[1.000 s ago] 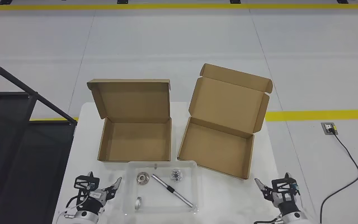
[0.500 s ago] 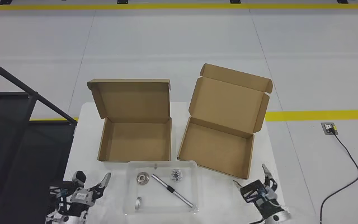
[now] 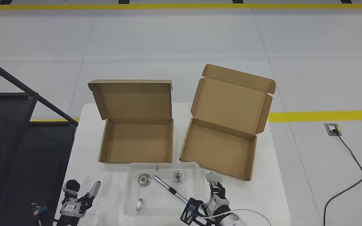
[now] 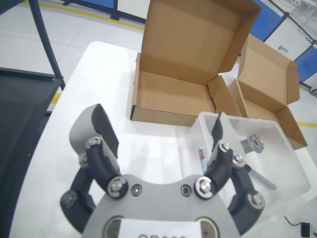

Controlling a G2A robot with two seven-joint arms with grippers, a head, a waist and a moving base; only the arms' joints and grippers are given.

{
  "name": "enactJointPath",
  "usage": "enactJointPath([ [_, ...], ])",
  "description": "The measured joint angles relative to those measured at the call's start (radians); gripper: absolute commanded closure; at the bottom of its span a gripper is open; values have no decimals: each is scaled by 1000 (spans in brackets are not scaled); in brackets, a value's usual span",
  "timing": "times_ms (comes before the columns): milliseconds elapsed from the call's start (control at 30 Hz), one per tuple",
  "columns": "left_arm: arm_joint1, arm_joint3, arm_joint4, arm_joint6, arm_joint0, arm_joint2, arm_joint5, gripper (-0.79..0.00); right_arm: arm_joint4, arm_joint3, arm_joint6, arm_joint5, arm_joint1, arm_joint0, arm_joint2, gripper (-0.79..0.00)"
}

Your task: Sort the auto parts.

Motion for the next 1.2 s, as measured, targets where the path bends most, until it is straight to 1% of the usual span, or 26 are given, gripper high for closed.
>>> enactJointPath([
  [67, 0, 0, 0, 0, 0, 0, 0, -785, 40, 38, 72, -5, -17, 53, -38, -785],
  [100, 0, 0, 0, 0, 0, 0, 0, -785, 45, 41, 90, -5, -19, 60, -42, -785],
  [433, 0, 0, 0, -1, 0, 0, 0, -785, 44, 39, 77, -4, -18, 57, -40, -785],
  [533, 0, 0, 0, -1, 0, 0, 0, -785, 66, 33, 44, -6, -19, 56, -34, -785],
  [600, 0, 0, 0, -1, 0, 0, 0, -785, 138, 3, -23, -20, -20, 52, -18, -785],
  [667, 0, 0, 0, -1, 0, 0, 0, -785, 220, -20, -71, -72, -21, 57, -3, -785],
  [733, 0, 0, 0, -1, 0, 0, 0, -785, 300, -19, -83, -139, -24, 82, -2, -785],
  [800, 0, 0, 0, 0, 0, 0, 0, -785, 395, 20, -44, -216, -35, 139, -17, -785],
  [867, 0, 0, 0, 0, 0, 0, 0, -785, 495, 90, 36, -279, -55, 218, -58, -785],
  [900, 0, 0, 0, 0, 0, 0, 0, -785, 542, 126, 75, -293, -65, 256, -74, -785],
  [933, 0, 0, 0, 0, 0, 0, 0, -785, 589, 163, 114, -292, -76, 293, -89, -785],
  [967, 0, 0, 0, 0, 0, 0, 0, -785, 651, 213, 163, -274, -91, 341, -109, -785],
  [1067, 0, 0, 0, 0, 0, 0, 0, -785, 771, 319, 279, -224, -122, 446, -145, -785],
  [1167, 0, 0, 0, 0, 0, 0, 0, -785, 824, 376, 370, -171, -143, 511, -172, -785],
  [1200, 0, 0, 0, 0, 0, 0, 0, -785, 834, 387, 397, -169, -147, 524, -180, -785],
])
